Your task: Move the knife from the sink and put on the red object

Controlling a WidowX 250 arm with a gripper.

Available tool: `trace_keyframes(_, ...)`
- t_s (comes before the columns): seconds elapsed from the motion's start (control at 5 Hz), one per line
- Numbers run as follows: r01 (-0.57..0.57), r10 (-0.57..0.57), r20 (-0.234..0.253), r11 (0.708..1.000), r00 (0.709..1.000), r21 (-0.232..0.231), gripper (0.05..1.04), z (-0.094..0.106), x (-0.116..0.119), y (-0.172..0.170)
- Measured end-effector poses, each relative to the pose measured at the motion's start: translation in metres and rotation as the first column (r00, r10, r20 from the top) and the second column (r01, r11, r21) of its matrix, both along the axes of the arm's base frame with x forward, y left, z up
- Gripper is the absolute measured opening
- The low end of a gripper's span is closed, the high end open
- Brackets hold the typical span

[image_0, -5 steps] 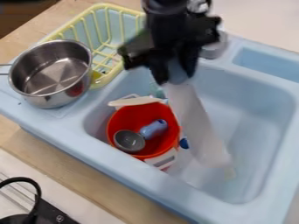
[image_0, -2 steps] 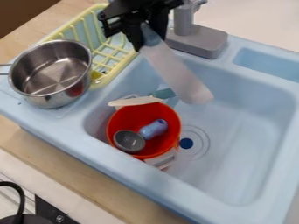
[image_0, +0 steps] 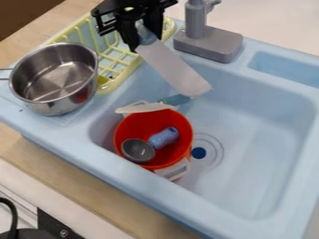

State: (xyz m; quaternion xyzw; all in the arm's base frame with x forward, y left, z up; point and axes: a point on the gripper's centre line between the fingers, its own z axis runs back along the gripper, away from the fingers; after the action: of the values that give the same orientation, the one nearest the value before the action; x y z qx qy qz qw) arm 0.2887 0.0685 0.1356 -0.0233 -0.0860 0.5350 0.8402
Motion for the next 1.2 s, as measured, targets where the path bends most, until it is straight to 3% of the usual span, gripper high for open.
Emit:
trace_keyframes(0.4,-0.047,0.043,-0.054,0.995,0.998,-0.085,0.389,0.0038,0.0073,0.0060)
trace_keyframes(1.0,-0.042,0.033,-0.120,0.996,0.992,-0.076,0.388,0.0066,0.0068,0.0082)
trace_keyframes(1.2,-0.034,0.031,-0.104,0.999,0.994,-0.031,0.388,0.0038,0.0097,0.0104)
